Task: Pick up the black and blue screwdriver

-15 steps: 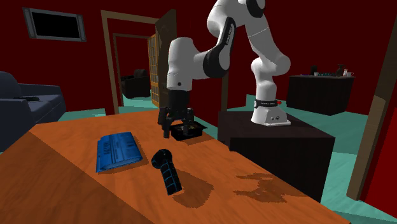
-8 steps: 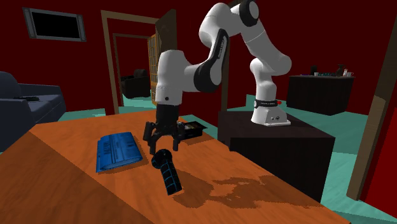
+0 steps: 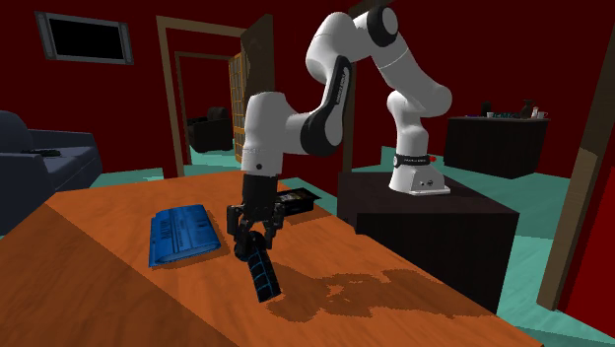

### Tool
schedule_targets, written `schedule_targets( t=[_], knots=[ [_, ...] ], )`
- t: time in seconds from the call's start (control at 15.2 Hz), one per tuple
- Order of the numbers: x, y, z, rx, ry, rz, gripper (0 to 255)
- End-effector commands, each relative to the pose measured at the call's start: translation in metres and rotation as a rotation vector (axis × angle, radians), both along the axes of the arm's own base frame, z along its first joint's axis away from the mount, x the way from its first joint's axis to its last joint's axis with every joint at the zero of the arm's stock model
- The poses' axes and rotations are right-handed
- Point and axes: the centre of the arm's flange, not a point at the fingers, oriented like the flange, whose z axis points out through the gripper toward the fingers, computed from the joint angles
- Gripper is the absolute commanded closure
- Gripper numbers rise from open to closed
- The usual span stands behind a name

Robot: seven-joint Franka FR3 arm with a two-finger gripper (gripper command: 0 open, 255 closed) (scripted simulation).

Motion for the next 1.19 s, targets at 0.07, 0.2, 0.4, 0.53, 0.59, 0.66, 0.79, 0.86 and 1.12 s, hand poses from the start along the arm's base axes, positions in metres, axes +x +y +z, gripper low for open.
schedule_targets(
  t=[0.07, 0.2, 0.4, 0.53, 0.59, 0.66, 0.79, 0.86, 1.12],
  knots=[
    [0.000, 0.000, -0.001, 0.000, 0.001, 0.001, 255],
    [0.000, 0.001, -0.001, 0.000, 0.001, 0.001, 255],
    [0.000, 0.000, -0.001, 0.000, 0.001, 0.001, 255],
    [-0.001, 0.000, 0.005, 0.000, 0.001, 0.001, 255],
    [-0.001, 0.000, 0.010, 0.000, 0.001, 0.001, 255],
    [-0.001, 0.000, 0.015, 0.000, 0.001, 0.001, 255],
    [-0.001, 0.000, 0.026, 0.000, 0.001, 0.001, 255],
    [-0.001, 0.000, 0.031, 0.000, 0.001, 0.001, 255],
    [-0.001, 0.000, 0.052, 0.000, 0.001, 0.001, 255]
  ],
)
